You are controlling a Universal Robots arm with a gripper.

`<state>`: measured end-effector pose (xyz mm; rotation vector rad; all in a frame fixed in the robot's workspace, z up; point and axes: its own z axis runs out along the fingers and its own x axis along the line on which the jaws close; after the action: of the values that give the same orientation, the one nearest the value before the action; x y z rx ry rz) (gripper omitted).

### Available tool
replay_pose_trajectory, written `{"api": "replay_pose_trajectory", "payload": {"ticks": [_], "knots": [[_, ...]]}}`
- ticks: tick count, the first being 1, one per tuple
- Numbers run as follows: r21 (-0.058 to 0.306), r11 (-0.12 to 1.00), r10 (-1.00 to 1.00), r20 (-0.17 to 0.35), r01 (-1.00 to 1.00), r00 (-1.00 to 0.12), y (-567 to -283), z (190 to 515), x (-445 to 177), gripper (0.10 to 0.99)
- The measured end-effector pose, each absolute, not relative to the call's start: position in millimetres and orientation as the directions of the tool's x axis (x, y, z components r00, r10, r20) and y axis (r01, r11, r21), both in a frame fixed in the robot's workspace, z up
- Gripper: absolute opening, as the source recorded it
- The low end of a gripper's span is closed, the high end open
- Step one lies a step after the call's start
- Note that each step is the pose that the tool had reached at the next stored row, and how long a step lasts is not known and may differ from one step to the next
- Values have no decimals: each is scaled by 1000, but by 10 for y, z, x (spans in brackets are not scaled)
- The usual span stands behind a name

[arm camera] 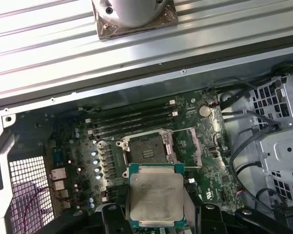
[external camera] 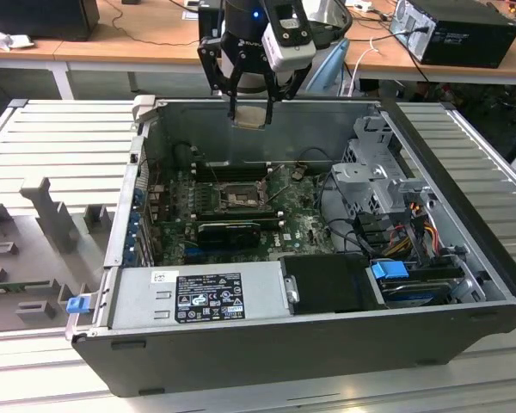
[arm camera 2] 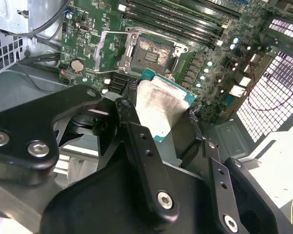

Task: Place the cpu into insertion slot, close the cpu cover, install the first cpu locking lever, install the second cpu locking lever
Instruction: 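Place the cpu into insertion slot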

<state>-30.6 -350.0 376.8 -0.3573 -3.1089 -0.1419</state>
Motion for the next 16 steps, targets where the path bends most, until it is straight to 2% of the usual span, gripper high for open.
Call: {"api": "replay_pose_trajectory", "payload": {"ticks": [16], "knots": [[89, 946, 310, 19, 311, -950, -3500, 3768, -306, 529]]}}
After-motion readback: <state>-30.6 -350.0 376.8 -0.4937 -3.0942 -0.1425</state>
